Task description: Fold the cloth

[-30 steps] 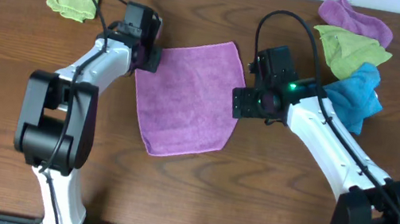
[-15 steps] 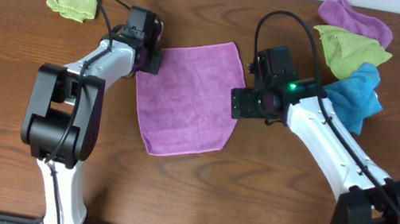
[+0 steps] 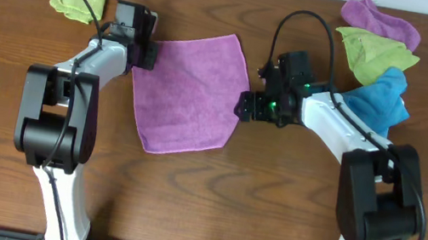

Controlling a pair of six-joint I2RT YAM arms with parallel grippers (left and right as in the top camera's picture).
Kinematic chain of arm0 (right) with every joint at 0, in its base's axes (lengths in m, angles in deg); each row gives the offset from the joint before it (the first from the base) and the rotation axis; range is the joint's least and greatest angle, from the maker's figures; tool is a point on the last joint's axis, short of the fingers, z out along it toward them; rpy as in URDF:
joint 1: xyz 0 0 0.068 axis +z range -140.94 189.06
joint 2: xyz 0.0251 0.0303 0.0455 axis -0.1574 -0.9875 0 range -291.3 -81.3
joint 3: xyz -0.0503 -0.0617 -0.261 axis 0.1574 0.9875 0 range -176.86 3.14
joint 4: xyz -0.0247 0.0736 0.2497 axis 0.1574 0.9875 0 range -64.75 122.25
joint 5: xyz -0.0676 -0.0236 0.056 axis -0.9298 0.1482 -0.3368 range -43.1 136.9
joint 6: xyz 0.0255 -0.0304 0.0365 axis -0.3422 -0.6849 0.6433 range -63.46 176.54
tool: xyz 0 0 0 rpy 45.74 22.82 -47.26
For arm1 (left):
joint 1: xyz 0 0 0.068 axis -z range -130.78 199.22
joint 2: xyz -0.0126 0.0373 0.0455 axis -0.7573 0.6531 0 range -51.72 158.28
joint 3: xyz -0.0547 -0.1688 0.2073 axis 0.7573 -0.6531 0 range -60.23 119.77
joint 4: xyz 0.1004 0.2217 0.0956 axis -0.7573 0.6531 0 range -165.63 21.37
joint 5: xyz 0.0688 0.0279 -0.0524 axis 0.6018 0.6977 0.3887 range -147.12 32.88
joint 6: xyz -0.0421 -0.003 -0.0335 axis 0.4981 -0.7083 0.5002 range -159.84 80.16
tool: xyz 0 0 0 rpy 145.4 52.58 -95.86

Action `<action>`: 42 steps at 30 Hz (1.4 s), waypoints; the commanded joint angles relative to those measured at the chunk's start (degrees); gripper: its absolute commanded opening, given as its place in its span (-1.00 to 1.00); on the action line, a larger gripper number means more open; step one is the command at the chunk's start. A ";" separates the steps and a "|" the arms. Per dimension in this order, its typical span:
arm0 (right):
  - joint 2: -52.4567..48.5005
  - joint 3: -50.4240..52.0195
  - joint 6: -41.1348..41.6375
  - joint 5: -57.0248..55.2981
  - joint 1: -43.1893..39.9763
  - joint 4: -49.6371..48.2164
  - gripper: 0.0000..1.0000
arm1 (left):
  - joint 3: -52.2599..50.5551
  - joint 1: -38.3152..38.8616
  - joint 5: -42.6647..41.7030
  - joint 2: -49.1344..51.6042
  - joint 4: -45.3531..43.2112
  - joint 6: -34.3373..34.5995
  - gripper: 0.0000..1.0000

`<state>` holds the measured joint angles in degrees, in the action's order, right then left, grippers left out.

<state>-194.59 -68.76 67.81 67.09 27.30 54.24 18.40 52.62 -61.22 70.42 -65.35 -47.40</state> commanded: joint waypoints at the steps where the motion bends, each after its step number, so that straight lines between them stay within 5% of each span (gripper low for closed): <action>1: -0.79 0.04 -0.68 3.23 -0.07 -3.48 0.88 | 0.04 -0.44 0.76 2.14 0.57 -1.29 -0.89; 7: -3.76 0.04 1.16 6.64 -0.07 -17.75 0.98 | 0.04 -0.44 -0.04 2.14 0.74 -1.27 -0.88; 17: -13.40 0.02 9.46 13.92 0.13 -28.39 0.98 | 0.04 -0.39 -0.04 2.14 1.64 -1.27 -0.89; 42: -4.46 0.02 -2.16 20.20 -1.79 2.93 0.99 | 0.04 -0.37 4.70 2.14 1.42 -2.99 -0.89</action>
<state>-199.58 -70.60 67.94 91.92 25.90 55.66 18.57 52.75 -59.25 70.42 -64.74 -49.17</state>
